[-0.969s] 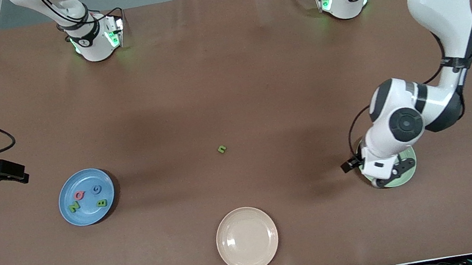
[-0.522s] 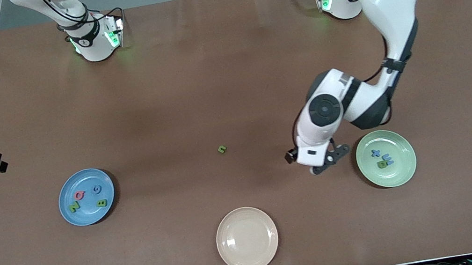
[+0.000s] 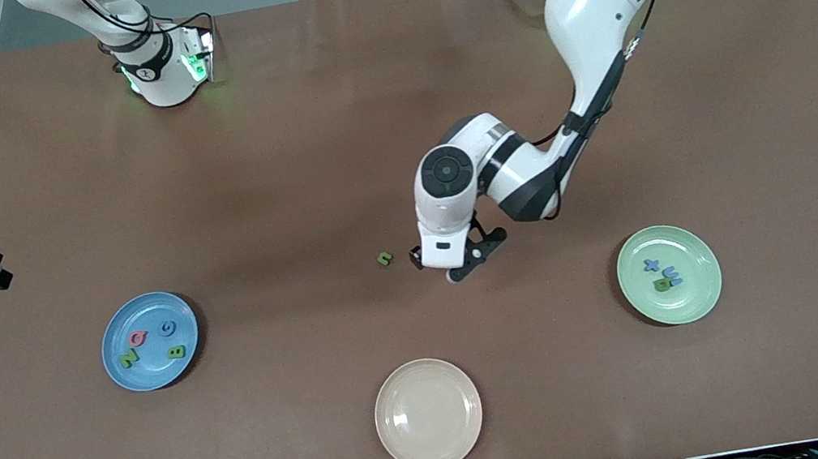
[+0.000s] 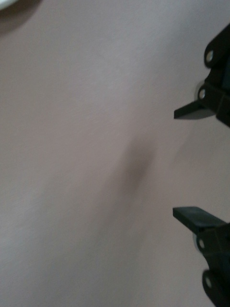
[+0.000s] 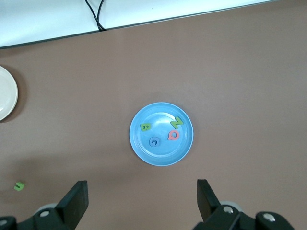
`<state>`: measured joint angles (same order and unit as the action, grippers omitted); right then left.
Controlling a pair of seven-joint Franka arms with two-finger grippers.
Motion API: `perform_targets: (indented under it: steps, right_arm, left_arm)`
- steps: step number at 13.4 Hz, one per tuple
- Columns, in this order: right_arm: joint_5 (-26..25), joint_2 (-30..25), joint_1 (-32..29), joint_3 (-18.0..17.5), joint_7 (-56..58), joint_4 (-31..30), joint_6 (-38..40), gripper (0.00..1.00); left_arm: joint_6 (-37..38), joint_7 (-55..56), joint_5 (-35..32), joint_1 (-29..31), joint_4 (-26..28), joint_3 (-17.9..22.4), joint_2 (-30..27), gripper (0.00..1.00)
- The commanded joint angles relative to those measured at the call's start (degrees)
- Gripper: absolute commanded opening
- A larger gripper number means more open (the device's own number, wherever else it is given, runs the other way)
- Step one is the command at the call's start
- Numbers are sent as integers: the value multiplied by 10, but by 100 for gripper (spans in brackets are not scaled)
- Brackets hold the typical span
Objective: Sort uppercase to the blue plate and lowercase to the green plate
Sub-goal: 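Grasp the green u with the left gripper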
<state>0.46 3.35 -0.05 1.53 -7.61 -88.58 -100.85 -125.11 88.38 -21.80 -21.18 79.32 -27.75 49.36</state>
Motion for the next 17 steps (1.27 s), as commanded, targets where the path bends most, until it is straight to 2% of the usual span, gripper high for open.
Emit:
perform_targets:
  steps: [1,3,6,10,13,17]
  right_arm:
    - [-5,-27,-4,-5,0,-34,-12,100]
    - [-5,-26,-1,-6,0,-27,8,100]
    - [-5,-26,-1,-7,4,-10,28,100]
    - [-6,-25,-1,-6,-4,18,56,100]
    - [-6,-25,-1,-6,0,27,76,100]
    - [-6,-23,0,-7,3,25,87,100]
  left_arm:
    - [-34,56,3,-22,-26,13,21,74]
    - [-43,83,3,-35,-38,13,30,71]
    - [-44,121,4,-65,-89,16,60,66]
    - [-50,140,4,-81,-99,16,74,62]
    - [-51,163,4,-116,-120,53,85,60]
    - [-67,166,4,-124,-126,57,97,57]
